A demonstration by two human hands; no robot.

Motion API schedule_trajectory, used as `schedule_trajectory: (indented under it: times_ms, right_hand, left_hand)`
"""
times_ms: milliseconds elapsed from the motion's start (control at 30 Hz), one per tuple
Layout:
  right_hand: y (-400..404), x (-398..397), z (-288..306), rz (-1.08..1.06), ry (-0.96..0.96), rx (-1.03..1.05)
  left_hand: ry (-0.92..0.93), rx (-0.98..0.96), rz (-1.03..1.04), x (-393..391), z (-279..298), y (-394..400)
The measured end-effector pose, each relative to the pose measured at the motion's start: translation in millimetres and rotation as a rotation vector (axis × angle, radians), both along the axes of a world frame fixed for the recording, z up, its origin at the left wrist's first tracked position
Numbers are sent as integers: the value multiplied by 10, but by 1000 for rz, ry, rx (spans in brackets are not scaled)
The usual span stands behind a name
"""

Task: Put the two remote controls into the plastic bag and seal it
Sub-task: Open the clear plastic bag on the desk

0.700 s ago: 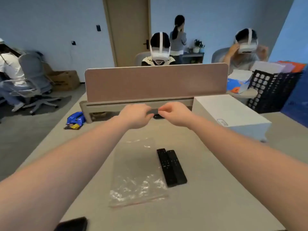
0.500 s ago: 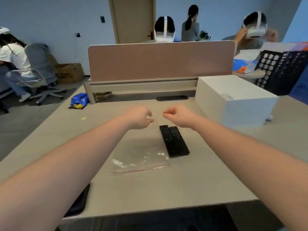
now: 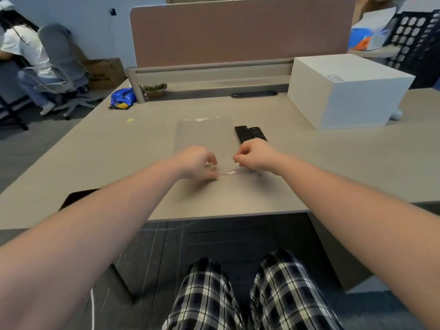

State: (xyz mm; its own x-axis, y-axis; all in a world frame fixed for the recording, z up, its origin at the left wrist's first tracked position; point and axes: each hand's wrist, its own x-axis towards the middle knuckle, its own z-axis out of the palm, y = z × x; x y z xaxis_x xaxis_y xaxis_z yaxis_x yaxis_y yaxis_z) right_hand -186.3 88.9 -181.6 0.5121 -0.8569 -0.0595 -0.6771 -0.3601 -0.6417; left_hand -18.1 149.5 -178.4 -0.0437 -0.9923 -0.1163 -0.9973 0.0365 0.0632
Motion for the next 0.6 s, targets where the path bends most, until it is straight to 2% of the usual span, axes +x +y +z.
schedule_trajectory:
  times_ms: [267,467,600]
  right_hand:
    - [80,-3,-183,-27,-62,146]
    - [122,160,-279,-133,-240,398]
    - [146,299,-330,-241,-436,555]
  left_hand:
    - [-20,-133,-51,-4,-184,8]
    - [279,-226,79,21,-210,-50]
    - [504,-203,128,5,-310,-70]
